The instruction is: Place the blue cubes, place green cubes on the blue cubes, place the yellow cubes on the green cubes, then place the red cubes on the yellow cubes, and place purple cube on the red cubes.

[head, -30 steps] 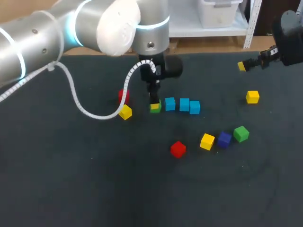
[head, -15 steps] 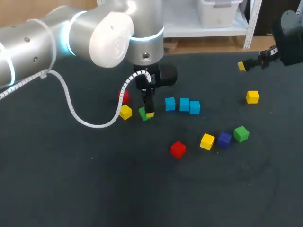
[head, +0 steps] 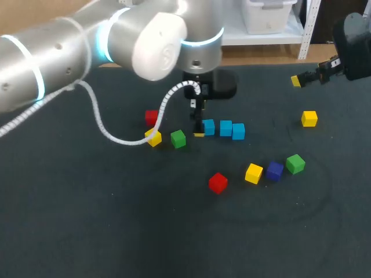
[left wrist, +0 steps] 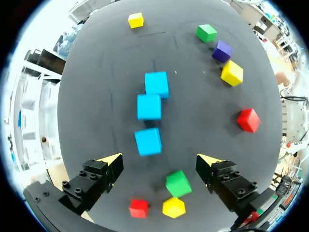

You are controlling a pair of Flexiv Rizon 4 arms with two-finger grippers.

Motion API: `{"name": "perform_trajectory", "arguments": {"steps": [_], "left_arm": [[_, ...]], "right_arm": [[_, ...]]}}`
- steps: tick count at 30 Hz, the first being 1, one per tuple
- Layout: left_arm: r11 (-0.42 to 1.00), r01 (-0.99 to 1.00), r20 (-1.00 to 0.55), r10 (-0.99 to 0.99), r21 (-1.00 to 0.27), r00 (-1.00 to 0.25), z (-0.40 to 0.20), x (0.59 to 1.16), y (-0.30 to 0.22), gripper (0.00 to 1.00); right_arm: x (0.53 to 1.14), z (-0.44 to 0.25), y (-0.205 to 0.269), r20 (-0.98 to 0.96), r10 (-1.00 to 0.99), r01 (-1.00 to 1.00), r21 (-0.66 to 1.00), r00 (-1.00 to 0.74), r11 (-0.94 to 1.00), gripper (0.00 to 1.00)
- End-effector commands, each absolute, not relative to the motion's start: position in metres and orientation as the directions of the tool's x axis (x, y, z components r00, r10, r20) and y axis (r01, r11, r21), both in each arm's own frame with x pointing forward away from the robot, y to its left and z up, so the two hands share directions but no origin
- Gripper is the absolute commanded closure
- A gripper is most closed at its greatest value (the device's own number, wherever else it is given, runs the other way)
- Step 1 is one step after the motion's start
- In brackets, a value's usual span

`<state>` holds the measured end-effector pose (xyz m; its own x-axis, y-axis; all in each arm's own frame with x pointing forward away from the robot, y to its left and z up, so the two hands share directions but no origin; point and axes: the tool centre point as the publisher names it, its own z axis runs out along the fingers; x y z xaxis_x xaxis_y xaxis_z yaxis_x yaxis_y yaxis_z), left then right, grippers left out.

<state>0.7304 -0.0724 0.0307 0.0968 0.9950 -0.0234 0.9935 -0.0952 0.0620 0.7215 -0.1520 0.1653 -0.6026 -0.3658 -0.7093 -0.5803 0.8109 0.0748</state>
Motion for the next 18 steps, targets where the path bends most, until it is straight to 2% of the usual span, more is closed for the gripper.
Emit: {"name": "perform_trajectory", "arguments": {"steps": [1, 18], "left_arm": [[-0.098, 0.995, 0.026, 0.995, 0.001, 0.097, 0.021, 0.761, -0.105, 0.0], [-0.079, 0.995, -0.046, 0.996, -0.062, 0.076, 0.007, 0.767, -0.126, 0.0]], "right_arm": [[0.72, 0.165, -0.151, -0.71, -0.365, -0.575, 0.069, -0.602, 0.815, 0.0], [0.72, 0.165, -0.151, -0.71, -0.365, -0.575, 0.069, -0.602, 0.815, 0.0]]}}
